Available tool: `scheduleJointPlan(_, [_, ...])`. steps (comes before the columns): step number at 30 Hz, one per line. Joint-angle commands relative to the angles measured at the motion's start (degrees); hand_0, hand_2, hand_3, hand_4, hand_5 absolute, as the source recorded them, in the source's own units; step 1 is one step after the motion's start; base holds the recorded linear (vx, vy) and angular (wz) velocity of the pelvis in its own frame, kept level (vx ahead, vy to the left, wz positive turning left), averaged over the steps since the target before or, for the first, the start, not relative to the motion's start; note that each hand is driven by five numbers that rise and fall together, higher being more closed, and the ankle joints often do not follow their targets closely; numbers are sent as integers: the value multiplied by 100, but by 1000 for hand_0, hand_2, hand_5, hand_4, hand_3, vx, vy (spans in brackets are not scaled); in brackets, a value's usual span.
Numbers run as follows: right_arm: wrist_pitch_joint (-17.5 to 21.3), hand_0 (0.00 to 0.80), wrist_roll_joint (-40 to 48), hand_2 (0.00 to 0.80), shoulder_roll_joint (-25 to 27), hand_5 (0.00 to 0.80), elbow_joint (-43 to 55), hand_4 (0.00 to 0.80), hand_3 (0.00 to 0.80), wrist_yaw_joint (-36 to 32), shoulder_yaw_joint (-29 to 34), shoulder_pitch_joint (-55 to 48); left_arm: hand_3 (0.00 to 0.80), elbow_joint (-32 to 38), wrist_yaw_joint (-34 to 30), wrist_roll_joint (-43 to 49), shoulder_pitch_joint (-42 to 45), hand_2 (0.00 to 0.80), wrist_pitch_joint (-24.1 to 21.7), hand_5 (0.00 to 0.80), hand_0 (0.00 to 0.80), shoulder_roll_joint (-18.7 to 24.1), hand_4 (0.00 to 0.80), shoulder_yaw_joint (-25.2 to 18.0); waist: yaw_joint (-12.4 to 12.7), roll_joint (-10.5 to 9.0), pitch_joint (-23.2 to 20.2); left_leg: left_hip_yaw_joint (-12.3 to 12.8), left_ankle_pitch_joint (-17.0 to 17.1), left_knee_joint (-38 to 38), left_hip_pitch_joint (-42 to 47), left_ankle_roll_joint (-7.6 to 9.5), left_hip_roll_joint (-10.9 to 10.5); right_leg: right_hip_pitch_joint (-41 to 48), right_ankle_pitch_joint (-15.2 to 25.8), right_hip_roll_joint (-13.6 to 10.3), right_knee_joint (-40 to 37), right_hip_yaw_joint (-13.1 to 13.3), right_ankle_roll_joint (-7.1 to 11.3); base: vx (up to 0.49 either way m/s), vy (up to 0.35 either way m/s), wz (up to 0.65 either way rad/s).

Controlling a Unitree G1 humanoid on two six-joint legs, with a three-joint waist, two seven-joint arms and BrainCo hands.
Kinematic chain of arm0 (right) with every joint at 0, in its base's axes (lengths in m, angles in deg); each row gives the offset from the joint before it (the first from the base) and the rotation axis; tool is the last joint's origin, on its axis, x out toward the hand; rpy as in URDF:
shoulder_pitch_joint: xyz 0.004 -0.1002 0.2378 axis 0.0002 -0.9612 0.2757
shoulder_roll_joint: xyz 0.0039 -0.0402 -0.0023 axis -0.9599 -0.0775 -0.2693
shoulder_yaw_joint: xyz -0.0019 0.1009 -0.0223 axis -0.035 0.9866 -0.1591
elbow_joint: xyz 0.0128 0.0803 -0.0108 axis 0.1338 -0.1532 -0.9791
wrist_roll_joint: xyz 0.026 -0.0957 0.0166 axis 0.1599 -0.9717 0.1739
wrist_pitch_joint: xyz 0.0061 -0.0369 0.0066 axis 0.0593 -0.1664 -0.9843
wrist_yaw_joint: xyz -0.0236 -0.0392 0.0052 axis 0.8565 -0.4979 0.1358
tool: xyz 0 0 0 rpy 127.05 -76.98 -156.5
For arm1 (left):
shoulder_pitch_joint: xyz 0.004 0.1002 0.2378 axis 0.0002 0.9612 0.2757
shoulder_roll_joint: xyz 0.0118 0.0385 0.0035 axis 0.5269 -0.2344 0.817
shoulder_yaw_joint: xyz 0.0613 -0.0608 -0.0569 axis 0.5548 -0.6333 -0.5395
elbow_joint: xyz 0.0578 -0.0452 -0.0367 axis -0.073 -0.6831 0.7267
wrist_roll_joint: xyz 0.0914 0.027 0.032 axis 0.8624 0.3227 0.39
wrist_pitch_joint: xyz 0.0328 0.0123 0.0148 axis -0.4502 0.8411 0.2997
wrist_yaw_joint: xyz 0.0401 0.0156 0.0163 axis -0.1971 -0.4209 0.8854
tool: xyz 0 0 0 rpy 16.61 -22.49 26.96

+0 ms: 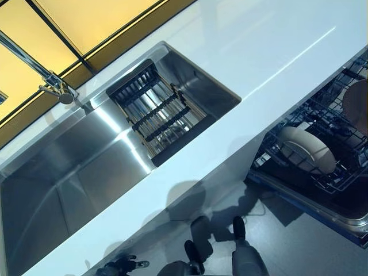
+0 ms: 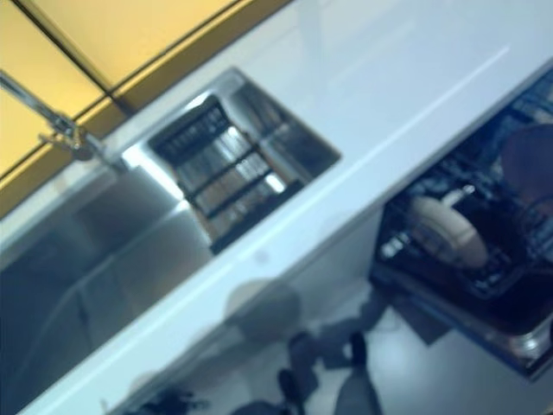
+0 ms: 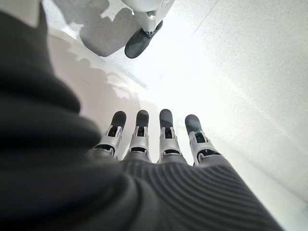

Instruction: Take plates into dishwasher

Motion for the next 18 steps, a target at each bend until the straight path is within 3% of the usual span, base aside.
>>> scheduleJointPlan(1, [-58, 800, 31, 800, -79, 800, 41, 800, 800, 308, -224, 655, 0, -68, 120, -209, -250, 0, -19, 0, 0, 352, 0, 175, 60, -576, 27, -214, -23, -13, 223, -256, 29, 137, -202, -406, 13, 195, 593, 0, 0, 0])
scheduleJointPlan(8, [-156, 800, -76, 800, -237, 800, 84, 800, 800, 201, -158, 505, 0, -28, 148, -243, -314, 0, 44, 0, 0, 328, 0, 180, 77, -578, 92, -216, 11, -13, 178, -262, 38, 106, -184, -420, 13, 157, 594, 0, 0, 0])
scheduleJointPlan(18, [32, 800, -160, 800, -631, 800, -148, 800, 800, 391, -23, 142, 0, -88, 161, -306, -426, 0, 43, 0, 0, 292, 0, 220, 109, -485, 159, -229, 25, -13, 171, -249, 26, 111, -183, -472, 13, 142, 601, 0, 0, 0])
